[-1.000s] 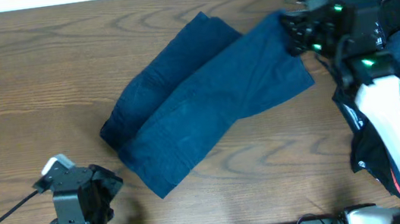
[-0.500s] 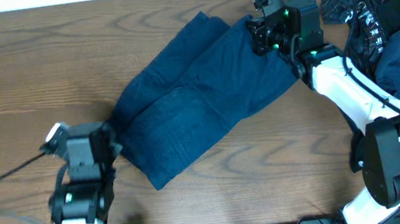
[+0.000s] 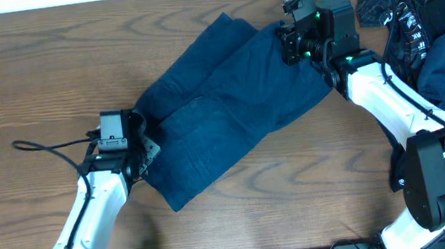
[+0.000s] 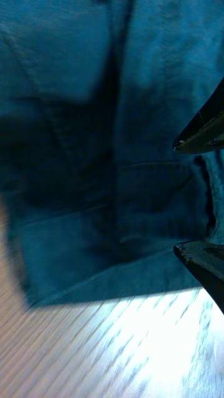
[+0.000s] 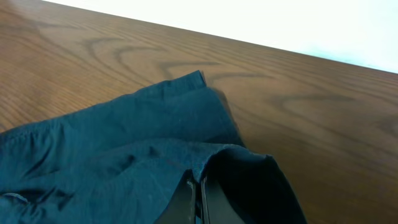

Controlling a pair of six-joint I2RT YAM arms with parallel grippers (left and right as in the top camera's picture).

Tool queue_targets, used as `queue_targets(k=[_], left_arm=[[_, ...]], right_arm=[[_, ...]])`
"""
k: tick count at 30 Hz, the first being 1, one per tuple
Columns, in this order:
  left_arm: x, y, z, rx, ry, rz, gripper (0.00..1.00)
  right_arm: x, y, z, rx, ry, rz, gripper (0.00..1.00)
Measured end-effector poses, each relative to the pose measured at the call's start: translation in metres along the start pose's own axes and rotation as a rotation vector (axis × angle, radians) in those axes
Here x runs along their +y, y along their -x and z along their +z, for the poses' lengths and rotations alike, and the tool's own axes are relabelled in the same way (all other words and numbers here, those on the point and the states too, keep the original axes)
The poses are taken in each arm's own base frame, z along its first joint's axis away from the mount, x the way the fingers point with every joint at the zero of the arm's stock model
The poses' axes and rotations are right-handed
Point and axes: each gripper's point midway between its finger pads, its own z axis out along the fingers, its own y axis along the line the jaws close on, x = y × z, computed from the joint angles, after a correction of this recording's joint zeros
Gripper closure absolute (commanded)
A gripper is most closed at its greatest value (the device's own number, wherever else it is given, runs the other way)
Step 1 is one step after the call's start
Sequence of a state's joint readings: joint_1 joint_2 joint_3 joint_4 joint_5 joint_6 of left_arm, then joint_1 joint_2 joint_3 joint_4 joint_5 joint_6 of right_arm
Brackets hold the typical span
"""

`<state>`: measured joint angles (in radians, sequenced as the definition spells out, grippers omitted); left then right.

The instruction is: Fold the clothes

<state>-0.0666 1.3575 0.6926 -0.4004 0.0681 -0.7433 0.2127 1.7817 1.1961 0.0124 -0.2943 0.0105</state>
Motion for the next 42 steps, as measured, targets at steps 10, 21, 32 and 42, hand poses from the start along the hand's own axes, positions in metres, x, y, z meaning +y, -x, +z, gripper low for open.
queue_targets(k=[10,21,32,42], left_arm=[[0.005,-0.017,0.019,0.095,0.025,-0.003,0.52],[0.002,-0.012,0.013,0.072,0.009,0.033,0.94],[0.017,0.002,-0.082,-0.13,-0.02,-0.02,0.94],[0.04,0.02,-0.079,-0.234,0.117,-0.114,0.94]], right_arm=[[0.0,-0.003,0.0,0.012,-0.002,0.004,0.99],[-0.001,-0.001,0.0,0.004,-0.003,0.001,0.99],[0.014,0.06,-0.005,-0.241,0.019,-0.083,0.99],[0.063,0.099,0.004,-0.47,0.101,-0.178,0.99]])
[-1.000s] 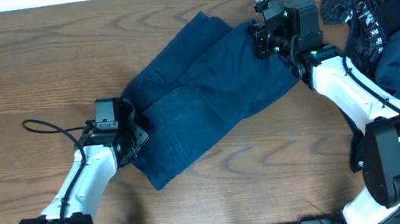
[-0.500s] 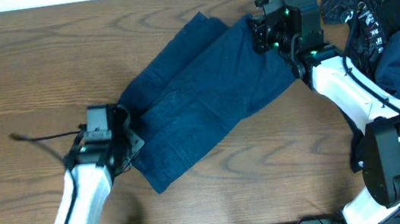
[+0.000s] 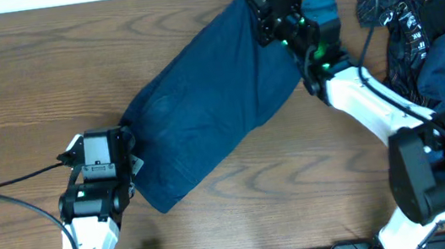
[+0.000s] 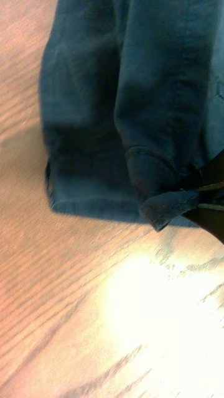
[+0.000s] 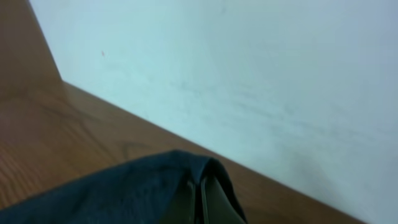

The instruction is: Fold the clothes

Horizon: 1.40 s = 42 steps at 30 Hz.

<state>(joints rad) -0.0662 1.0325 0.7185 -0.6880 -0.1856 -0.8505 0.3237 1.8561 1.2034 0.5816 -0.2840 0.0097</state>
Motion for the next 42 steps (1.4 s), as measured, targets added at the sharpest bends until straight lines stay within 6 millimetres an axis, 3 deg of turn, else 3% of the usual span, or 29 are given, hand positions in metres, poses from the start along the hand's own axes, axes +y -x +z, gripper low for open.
queue_targets(k=[3,9,10,12,13,14,16,21,24,28,30,35,42], left_arm=[[0.005,0.004,0.008,-0.023,0.052,-0.026,0.94],[-0.006,0.019,0.032,-0.09,0.076,-0.064,0.94],[-0.007,0.021,0.036,-0.096,0.08,-0.065,0.94],[-0.01,0.022,0.047,-0.102,0.092,-0.063,0.89],[-0.01,0.022,0.051,-0.102,0.098,-0.06,0.85],[-0.01,0.021,0.056,-0.1,0.109,-0.057,0.79],[-0.008,0.02,0.063,-0.099,0.13,-0.049,0.7],[-0.008,0.026,0.067,-0.124,0.14,-0.039,0.67],[-0.003,0.032,0.067,-0.136,0.151,-0.032,0.61],[0.001,0.04,0.068,-0.15,0.159,-0.029,0.6],[0.001,0.046,0.069,-0.161,0.151,-0.019,0.6],[-0.005,0.044,0.071,-0.113,0.102,0.048,0.6],[-0.04,0.028,0.046,-0.012,-0.131,0.13,0.6]], right_arm=[[0.007,-0.009,0.012,-0.041,0.016,-0.013,0.99],[0.006,-0.069,0.036,0.047,0.007,0.01,0.99],[0.004,-0.08,0.038,0.066,0.003,0.015,0.91],[0.001,-0.104,0.041,0.113,-0.013,0.028,0.57],[-0.001,-0.113,0.041,0.133,-0.018,0.033,0.37],[-0.001,-0.122,0.041,0.161,-0.021,0.038,0.01],[-0.002,-0.134,0.039,0.206,-0.027,0.048,0.01],[-0.018,-0.144,0.027,0.296,-0.059,0.074,0.01],[-0.042,-0.14,0.005,0.382,-0.115,0.131,0.01],[-0.079,-0.127,-0.035,0.478,-0.218,0.232,0.01],[-0.09,-0.135,-0.054,0.553,-0.261,0.29,0.01],[-0.081,-0.175,-0.082,0.732,-0.279,0.419,0.01],[-0.063,-0.184,-0.083,0.767,-0.217,0.483,0.02]])
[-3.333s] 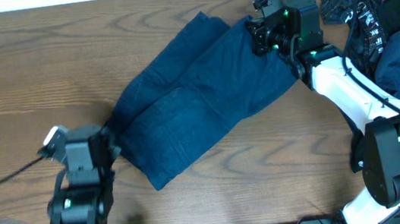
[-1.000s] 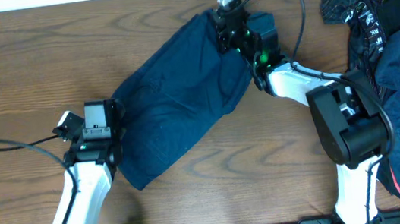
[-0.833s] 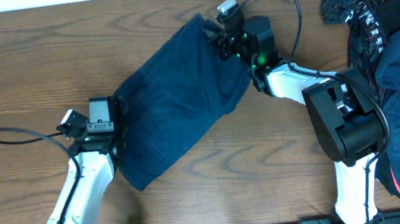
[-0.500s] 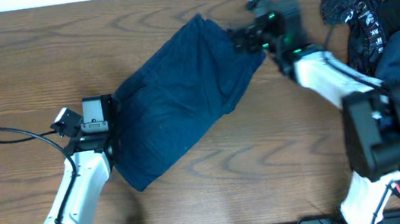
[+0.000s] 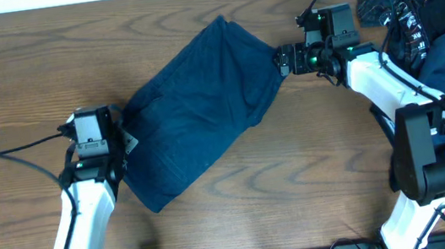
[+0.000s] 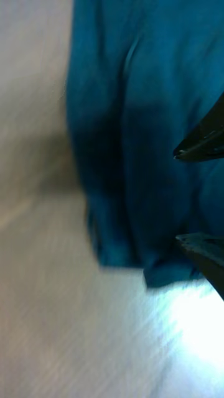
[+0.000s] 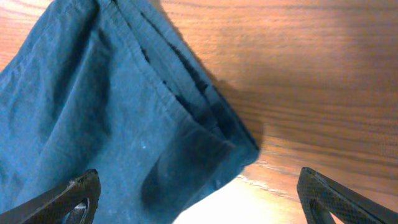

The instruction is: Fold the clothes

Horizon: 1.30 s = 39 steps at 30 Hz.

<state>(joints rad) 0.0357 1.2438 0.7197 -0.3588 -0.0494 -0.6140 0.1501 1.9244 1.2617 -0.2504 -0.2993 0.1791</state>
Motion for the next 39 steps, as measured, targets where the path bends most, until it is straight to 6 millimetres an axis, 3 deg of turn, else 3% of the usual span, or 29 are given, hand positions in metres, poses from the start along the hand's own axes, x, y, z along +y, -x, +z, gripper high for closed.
queue_targets(k=[5,9,12,13,15,17,18,21,25,34,39], left_arm=[[-0.022,-0.011,-0.012,0.054,-0.122,0.072,0.6],[-0.02,-0.03,-0.004,0.137,-0.116,0.114,0.6],[-0.015,-0.042,0.008,0.198,-0.089,0.122,0.6],[-0.012,-0.046,0.013,0.218,-0.075,0.126,0.61],[-0.007,-0.054,0.022,0.253,-0.049,0.134,0.6],[-0.002,-0.061,0.032,0.283,-0.023,0.138,0.6],[0.0,-0.063,0.036,0.293,-0.011,0.14,0.6],[0.007,-0.069,0.049,0.314,0.026,0.144,0.6],[0.008,-0.068,0.062,0.305,0.037,0.145,0.6],[-0.005,-0.053,0.067,0.236,-0.017,0.21,0.59],[-0.013,-0.047,0.068,0.202,-0.054,0.279,0.55]], right_arm=[[0.003,-0.018,0.018,0.056,0.015,0.022,0.04],[-0.004,-0.039,0.04,0.112,0.011,0.057,0.04],[-0.003,-0.033,0.043,0.088,0.021,0.062,0.11],[-0.003,-0.032,0.044,0.083,0.022,0.062,0.2],[-0.003,-0.03,0.047,0.07,0.026,0.064,0.5],[-0.003,-0.028,0.049,0.059,0.029,0.067,0.93],[-0.003,-0.028,0.05,0.059,0.03,0.068,0.99],[-0.002,-0.031,0.049,0.072,0.033,0.076,0.99],[-0.011,-0.059,0.043,0.19,0.009,0.13,0.99],[-0.056,-0.119,-0.022,0.469,-0.211,0.36,0.99],[-0.068,-0.13,-0.047,0.515,-0.326,0.392,0.99]])
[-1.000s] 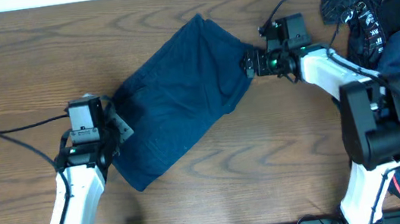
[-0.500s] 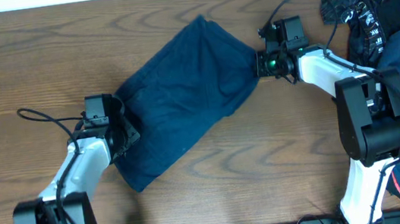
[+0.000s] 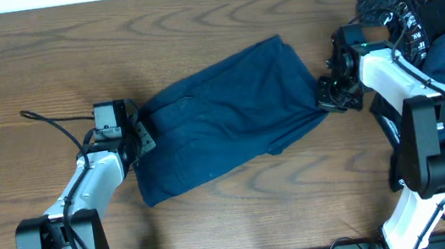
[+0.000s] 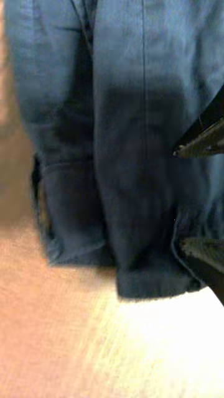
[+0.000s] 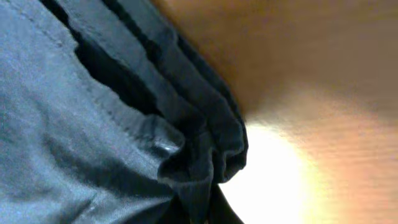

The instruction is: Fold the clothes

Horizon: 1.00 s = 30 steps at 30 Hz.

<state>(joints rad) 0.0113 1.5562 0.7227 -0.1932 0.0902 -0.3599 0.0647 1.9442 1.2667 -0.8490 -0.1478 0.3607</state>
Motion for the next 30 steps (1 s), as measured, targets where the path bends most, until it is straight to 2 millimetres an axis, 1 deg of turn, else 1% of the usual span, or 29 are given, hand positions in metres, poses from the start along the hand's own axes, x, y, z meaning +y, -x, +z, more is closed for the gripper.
queue_targets(k=[4,5,7,8,10,11,12,13,14,16,18,20,22,24,27,30], left_arm=[[-0.001,0.002,-0.008,-0.008,-0.005,0.028,0.45],[-0.002,0.002,-0.013,-0.006,-0.009,0.03,0.4],[-0.006,0.004,-0.028,-0.017,-0.023,0.039,0.29],[-0.007,0.006,-0.036,-0.026,-0.028,0.043,0.26],[-0.01,0.009,-0.056,-0.051,-0.043,0.042,0.22],[-0.01,0.009,-0.066,-0.06,-0.048,0.039,0.18],[-0.011,0.008,-0.074,-0.064,-0.052,0.035,0.16],[-0.01,0.006,-0.08,-0.064,-0.054,0.03,0.14],[-0.01,0.004,-0.086,-0.058,-0.054,0.024,0.12],[-0.006,-0.006,-0.089,-0.022,-0.04,0.014,0.09],[-0.003,-0.014,-0.087,0.011,-0.029,-0.004,0.06],[0.0,-0.019,-0.082,0.034,-0.018,-0.027,0.04],[0.003,-0.027,-0.073,0.073,-0.002,-0.053,0.0],[0.007,-0.036,-0.062,0.118,0.018,-0.079,0.01],[0.007,-0.043,-0.041,0.166,0.017,-0.104,0.02],[0.002,-0.047,-0.025,0.201,-0.006,-0.12,0.02]], right_arm=[[-0.007,-0.004,-0.005,0.003,-0.036,0.02,0.92],[-0.007,-0.003,-0.005,0.0,-0.041,0.023,0.91],[-0.009,-0.001,-0.008,-0.011,-0.045,0.027,0.91],[-0.01,0.001,-0.01,-0.022,-0.045,0.029,0.9],[-0.011,0.008,-0.018,-0.062,-0.036,0.037,0.84],[-0.012,0.014,-0.025,-0.096,-0.028,0.044,0.72],[-0.011,0.022,-0.033,-0.137,-0.014,0.05,0.58],[-0.011,0.029,-0.044,-0.181,-0.002,0.052,0.47],[-0.011,0.035,-0.055,-0.222,0.013,0.059,0.42],[-0.008,0.044,-0.08,-0.303,0.051,0.048,0.42],[0.001,0.049,-0.104,-0.372,0.099,0.004,0.44],[0.012,0.048,-0.124,-0.416,0.145,-0.051,0.44],[0.021,0.045,-0.137,-0.443,0.174,-0.098,0.42],[0.029,0.04,-0.143,-0.449,0.19,-0.149,0.43],[0.042,0.029,-0.138,-0.418,0.2,-0.23,0.42],[0.05,0.023,-0.136,-0.406,0.207,-0.273,0.43]])
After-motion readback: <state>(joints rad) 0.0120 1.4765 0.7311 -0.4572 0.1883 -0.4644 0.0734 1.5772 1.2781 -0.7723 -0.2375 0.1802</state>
